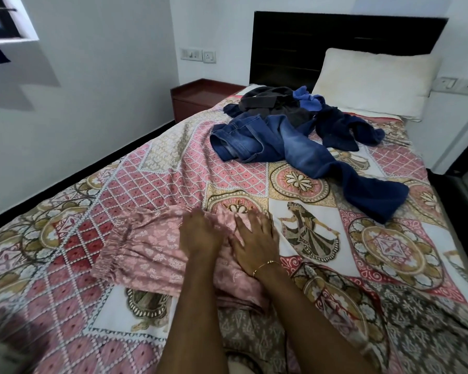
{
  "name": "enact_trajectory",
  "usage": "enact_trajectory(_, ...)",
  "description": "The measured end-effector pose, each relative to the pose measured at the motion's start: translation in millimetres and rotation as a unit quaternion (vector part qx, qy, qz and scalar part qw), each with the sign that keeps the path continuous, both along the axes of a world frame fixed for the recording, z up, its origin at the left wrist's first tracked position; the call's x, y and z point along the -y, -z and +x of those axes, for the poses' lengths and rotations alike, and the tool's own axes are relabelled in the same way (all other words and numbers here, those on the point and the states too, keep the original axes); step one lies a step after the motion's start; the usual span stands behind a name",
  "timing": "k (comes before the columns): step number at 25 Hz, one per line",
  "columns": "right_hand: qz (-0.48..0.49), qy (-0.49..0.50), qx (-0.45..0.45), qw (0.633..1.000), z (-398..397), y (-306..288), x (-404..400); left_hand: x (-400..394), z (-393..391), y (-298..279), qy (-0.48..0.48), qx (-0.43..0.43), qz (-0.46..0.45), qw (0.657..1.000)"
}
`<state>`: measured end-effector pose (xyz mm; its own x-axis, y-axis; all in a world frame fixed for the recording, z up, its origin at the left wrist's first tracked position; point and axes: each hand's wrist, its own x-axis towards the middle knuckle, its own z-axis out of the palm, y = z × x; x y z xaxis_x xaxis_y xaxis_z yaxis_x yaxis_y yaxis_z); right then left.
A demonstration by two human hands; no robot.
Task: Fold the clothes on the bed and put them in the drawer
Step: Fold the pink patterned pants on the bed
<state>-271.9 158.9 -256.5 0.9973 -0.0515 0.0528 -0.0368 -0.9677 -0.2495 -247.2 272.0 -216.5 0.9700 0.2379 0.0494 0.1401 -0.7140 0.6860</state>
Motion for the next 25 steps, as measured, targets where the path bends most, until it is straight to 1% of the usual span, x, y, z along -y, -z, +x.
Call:
enact_trajectory(1, -0.001, 0.000, -0.003, 1.000, 1.4, 0.2, 0.4, 3.8, -1.3, -1.1, 0.041, 0.083, -0.018, 0.996)
enact_trajectory(2, 0.010, -0.001, -0.010, 1.000, 2.7, 0.5, 1.9, 8.9, -2.5, -0.4, 0.110, 0.131, -0.030, 0.985)
enact_trajectory(3, 0.030, -0.004, -0.022, 0.999, 4.3, -0.2, 3.9, 14.2, -3.6, 4.7, 0.193, 0.132, -0.021, 0.972)
enact_trajectory(4, 0.051, -0.009, -0.031, 0.998, 5.4, 0.1, 6.3, 17.7, -5.9, 12.3, 0.264, 0.099, 0.021, 0.959)
enact_trajectory(5, 0.077, -0.011, -0.034, 0.996, 4.3, -1.7, 7.6, 17.7, -5.3, 26.2, 0.305, 0.059, 0.073, 0.948)
enact_trajectory(6, 0.117, -0.003, -0.017, 0.993, 2.5, -2.3, 8.5, 16.0, -3.5, 38.5, 0.314, 0.031, 0.117, 0.942)
enact_trajectory(7, 0.166, 0.027, 0.017, 0.986, -0.5, -2.7, 7.2, 14.7, -1.6, 49.5, 0.307, 0.019, 0.149, 0.940)
enact_trajectory(9, 0.247, 0.151, 0.073, 0.955, -8.9, -9.5, -0.6, 13.2, -0.7, 59.8, 0.297, 0.031, 0.158, 0.941)
enact_trajectory(10, 0.281, 0.206, 0.072, 0.935, -12.5, -14.1, -4.7, 13.7, -0.6, 58.1, 0.287, 0.014, 0.143, 0.947)
enact_trajectory(12, 0.373, 0.265, 0.016, 0.889, -12.3, -22.1, -8.7, 13.5, 4.1, 55.2, 0.277, -0.040, 0.088, 0.956)
enact_trajectory(14, 0.494, 0.271, -0.039, 0.826, -8.4, -30.2, -10.6, 11.2, 3.2, 45.8, 0.271, -0.058, 0.051, 0.959)
enact_trajectory(15, 0.537, 0.262, -0.048, 0.800, -6.0, -34.6, -13.7, 9.1, 5.2, 42.0, 0.271, -0.057, 0.016, 0.961)
enact_trajectory(16, 0.553, 0.251, -0.047, 0.793, -4.0, -38.6, -18.1, 5.7, 4.5, 32.9, 0.253, -0.062, -0.075, 0.963)
enact_trajectory(17, 0.546, 0.237, -0.044, 0.802, -1.5, -43.7, -25.3, -0.4, 3.2, 21.7, 0.220, -0.079, -0.192, 0.953)
enact_trajectory(18, 0.534, 0.221, -0.042, 0.815, 1.8, -48.9, -34.1, -10.2, 5.7, 16.0, 0.191, -0.096, -0.286, 0.934)
enact_trajectory(19, 0.519, 0.199, -0.042, 0.831, 5.6, -54.2, -46.9, -24.5, 9.3, 12.3, 0.163, -0.118, -0.352, 0.914)
enact_trajectory(21, 0.467, 0.144, -0.046, 0.871, 13.1, -66.0, -81.7, -64.5, 14.5, 10.6, 0.137, -0.146, -0.409, 0.891)
enact_trajectory(23, 0.436, 0.107, -0.060, 0.891, 21.9, -70.7, -118.7, -101.7, 18.1, 6.1, 0.096, -0.172, -0.425, 0.884)
enact_trajectory(24, 0.417, 0.103, -0.084, 0.899, 25.6, -72.4, -134.8, -118.7, 19.2, 0.3, 0.073, -0.183, -0.434, 0.879)
enact_trajectory(25, 0.393, 0.095, -0.108, 0.908, 27.6, -74.1, -149.4, -133.3, 19.3, -6.2, 0.070, -0.198, -0.454, 0.866)
